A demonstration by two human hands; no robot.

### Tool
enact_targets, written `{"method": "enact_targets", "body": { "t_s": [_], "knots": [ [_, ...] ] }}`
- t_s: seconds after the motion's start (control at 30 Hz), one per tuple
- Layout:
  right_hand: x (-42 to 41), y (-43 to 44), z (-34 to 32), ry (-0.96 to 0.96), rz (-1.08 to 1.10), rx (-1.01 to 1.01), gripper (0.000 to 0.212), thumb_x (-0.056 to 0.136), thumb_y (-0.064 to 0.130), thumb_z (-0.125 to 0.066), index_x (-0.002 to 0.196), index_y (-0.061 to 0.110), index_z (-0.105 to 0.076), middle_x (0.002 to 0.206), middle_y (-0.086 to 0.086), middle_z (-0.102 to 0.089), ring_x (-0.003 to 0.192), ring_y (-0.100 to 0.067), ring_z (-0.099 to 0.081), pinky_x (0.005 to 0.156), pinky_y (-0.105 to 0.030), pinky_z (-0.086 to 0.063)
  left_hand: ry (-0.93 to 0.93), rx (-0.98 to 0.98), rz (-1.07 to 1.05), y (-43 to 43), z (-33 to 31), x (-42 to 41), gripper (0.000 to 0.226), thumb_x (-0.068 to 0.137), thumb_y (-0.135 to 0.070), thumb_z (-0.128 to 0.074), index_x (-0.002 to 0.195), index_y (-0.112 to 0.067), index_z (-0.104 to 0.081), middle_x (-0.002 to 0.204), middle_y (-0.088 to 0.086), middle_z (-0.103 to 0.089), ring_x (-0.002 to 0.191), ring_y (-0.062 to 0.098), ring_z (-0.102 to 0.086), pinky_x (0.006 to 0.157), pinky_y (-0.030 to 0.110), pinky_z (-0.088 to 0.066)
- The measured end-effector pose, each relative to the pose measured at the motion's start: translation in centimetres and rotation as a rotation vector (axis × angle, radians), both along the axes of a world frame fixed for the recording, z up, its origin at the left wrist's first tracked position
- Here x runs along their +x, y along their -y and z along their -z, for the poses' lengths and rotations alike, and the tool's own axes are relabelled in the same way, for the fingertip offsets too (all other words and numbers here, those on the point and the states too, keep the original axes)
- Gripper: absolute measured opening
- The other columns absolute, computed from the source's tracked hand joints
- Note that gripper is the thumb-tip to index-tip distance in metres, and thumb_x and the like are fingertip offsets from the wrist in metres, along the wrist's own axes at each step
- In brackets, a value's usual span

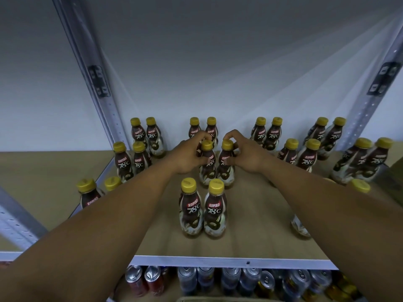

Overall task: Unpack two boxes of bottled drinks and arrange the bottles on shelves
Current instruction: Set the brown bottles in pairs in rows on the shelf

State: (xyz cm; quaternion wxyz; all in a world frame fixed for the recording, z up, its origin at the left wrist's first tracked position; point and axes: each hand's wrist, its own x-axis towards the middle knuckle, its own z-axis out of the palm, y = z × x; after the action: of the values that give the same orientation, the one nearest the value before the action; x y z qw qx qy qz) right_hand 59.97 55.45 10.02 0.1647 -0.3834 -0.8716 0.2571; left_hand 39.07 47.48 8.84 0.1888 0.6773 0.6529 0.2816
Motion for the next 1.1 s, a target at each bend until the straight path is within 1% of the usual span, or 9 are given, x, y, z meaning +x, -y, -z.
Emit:
{"method": "enact_targets", "body": {
  "t_s": [0.13, 0.27, 0.4, 0.57, 0.7, 0.77, 0.9, 1.0, 1.1],
  "knots": [
    [-0.9, 0.3, 0.2, 0.002, -0.011, 0.013, 0.058, 0.086, 0.024, -0.08, 0.128, 0.032, -0.039, 0.109, -0.017, -0.066, 0.088, -0.034, -0.065, 0.083, -0.045, -0.055, 0.0, 0.007, -0.008, 0.5, -0.1, -0.7, 0.055, 0.09, -0.017, -0.076, 0.127, -0.039, -0.041, 0.121, 0.004, -0.06, 0.088, 0.027, -0.067, 0.089, 0.053, -0.056],
    [-1.8, 0.3, 0.5, 0.008, -0.012, 0.016, 0.06, 0.086, 0.027, -0.079, 0.126, 0.038, -0.037, 0.108, -0.015, -0.067, 0.084, -0.032, -0.067, 0.083, -0.049, -0.057, -0.007, 0.003, -0.022, 1.0, -0.1, -1.3, 0.056, 0.09, -0.018, -0.076, 0.127, -0.04, -0.04, 0.12, 0.003, -0.06, 0.091, 0.027, -0.068, 0.09, 0.054, -0.056],
    [-2.4, 0.3, 0.6, 0.0, -0.02, 0.014, 0.063, 0.087, 0.025, -0.079, 0.134, 0.032, -0.037, 0.111, -0.013, -0.066, 0.086, -0.03, -0.066, 0.081, -0.04, -0.055, -0.008, 0.011, -0.033, 1.4, -0.2, -1.7, 0.057, 0.091, -0.017, -0.076, 0.121, -0.046, -0.038, 0.118, 0.001, -0.06, 0.094, 0.026, -0.067, 0.09, 0.053, -0.056],
    [-3.0, 0.3, 0.7, -0.004, -0.027, 0.014, 0.064, 0.088, 0.025, -0.078, 0.137, 0.03, -0.037, 0.112, -0.012, -0.065, 0.089, -0.029, -0.065, 0.072, -0.033, -0.046, -0.02, 0.006, -0.047, 1.6, -0.3, -2.0, 0.055, 0.091, -0.015, -0.075, 0.128, -0.036, -0.04, 0.115, 0.004, -0.06, 0.092, 0.027, -0.066, 0.089, 0.051, -0.056],
    [-3.1, 0.4, 0.8, -0.004, -0.03, 0.02, 0.064, 0.088, 0.026, -0.079, 0.137, 0.031, -0.037, 0.114, -0.013, -0.066, 0.091, -0.03, -0.066, 0.077, -0.035, -0.051, -0.017, 0.002, -0.052, 1.8, -0.4, -2.1, 0.056, 0.092, -0.015, -0.075, 0.133, -0.031, -0.041, 0.116, 0.003, -0.059, 0.096, 0.028, -0.066, 0.09, 0.049, -0.055],
    [-3.0, 0.3, 0.8, -0.007, -0.034, 0.018, 0.064, 0.088, 0.025, -0.078, 0.137, 0.031, -0.037, 0.114, -0.013, -0.065, 0.09, -0.03, -0.066, 0.074, -0.034, -0.048, -0.016, 0.001, -0.052, 1.9, -0.4, -2.1, 0.057, 0.092, -0.015, -0.075, 0.134, -0.03, -0.041, 0.115, 0.003, -0.059, 0.097, 0.027, -0.066, 0.09, 0.049, -0.055],
    [-3.0, 0.3, 0.9, -0.006, -0.04, 0.017, 0.064, 0.09, 0.024, -0.077, 0.138, 0.03, -0.036, 0.116, -0.011, -0.064, 0.09, -0.028, -0.065, 0.071, -0.031, -0.043, -0.023, -0.003, -0.057, 1.8, -0.3, -2.0, 0.057, 0.092, -0.015, -0.074, 0.134, -0.033, -0.04, 0.115, 0.004, -0.06, 0.097, 0.028, -0.066, 0.091, 0.052, -0.055],
    [-3.0, 0.3, 1.0, -0.011, -0.041, 0.016, 0.064, 0.09, 0.023, -0.076, 0.139, 0.03, -0.036, 0.116, -0.011, -0.064, 0.091, -0.028, -0.065, 0.071, -0.031, -0.044, -0.021, -0.01, -0.065, 1.8, -0.2, -2.1, 0.058, 0.092, -0.017, -0.075, 0.131, -0.039, -0.038, 0.115, 0.005, -0.061, 0.095, 0.029, -0.068, 0.09, 0.054, -0.055],
    [-2.9, 0.4, 1.0, -0.026, -0.043, 0.007, 0.064, 0.09, 0.023, -0.076, 0.139, 0.031, -0.036, 0.117, -0.01, -0.064, 0.092, -0.027, -0.065, 0.072, -0.03, -0.044, -0.014, -0.01, -0.061, 1.9, -0.2, -2.1, 0.058, 0.091, -0.018, -0.075, 0.13, -0.04, -0.038, 0.115, 0.004, -0.062, 0.095, 0.028, -0.068, 0.09, 0.054, -0.056]
  ]
}}
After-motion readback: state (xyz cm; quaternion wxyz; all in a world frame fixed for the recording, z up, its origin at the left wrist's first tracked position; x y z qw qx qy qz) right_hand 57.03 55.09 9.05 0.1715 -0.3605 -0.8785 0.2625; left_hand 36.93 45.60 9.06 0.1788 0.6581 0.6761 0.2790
